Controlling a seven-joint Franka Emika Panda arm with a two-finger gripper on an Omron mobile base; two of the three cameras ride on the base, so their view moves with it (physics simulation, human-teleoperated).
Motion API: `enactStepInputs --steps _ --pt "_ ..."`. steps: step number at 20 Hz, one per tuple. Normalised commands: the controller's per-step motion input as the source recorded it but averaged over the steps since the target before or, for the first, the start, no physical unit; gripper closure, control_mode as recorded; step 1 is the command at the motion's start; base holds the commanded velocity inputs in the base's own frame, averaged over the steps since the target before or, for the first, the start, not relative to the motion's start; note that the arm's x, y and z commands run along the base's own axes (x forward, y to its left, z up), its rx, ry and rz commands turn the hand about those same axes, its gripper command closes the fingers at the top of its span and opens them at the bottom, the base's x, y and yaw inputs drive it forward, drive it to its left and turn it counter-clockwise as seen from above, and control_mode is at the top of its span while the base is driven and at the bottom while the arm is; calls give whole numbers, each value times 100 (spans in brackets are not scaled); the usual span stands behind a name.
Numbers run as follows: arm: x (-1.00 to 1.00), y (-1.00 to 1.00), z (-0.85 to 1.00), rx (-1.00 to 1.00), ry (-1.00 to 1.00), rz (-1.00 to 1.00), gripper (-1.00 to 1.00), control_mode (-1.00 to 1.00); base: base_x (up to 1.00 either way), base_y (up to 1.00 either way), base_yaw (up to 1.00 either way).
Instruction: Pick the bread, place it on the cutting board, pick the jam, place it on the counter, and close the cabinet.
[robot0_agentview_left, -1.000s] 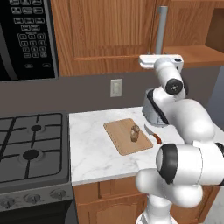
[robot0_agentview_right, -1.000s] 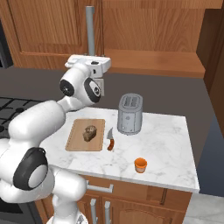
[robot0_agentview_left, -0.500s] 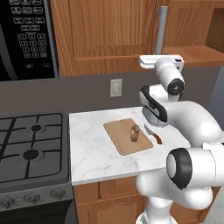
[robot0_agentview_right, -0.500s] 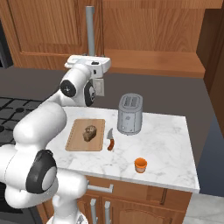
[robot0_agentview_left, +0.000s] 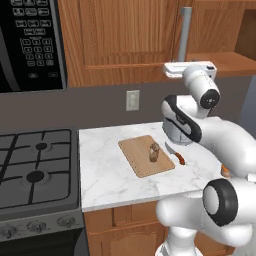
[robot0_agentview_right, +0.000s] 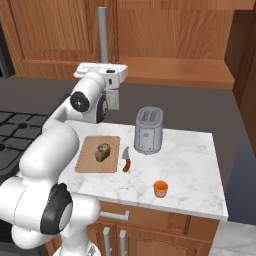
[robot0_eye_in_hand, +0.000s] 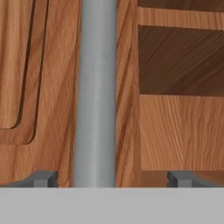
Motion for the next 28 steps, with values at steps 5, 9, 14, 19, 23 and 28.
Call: enactStepInputs --steps 5,9,14,19,23,28 --pt "-37 0 19 0 0 0 -100 -100 0 0 0" --pt "-49 0 18 0 0 1 -100 -100 0 0 0" --pt "-55 0 18 0 0 1 -100 -100 0 0 0" --pt "-69 0 15 0 0 0 -100 -100 0 0 0" --pt "-75 0 15 0 4 0 -100 -100 0 0 0" --pt "-78 0 16 0 8 0 -100 -100 0 0 0"
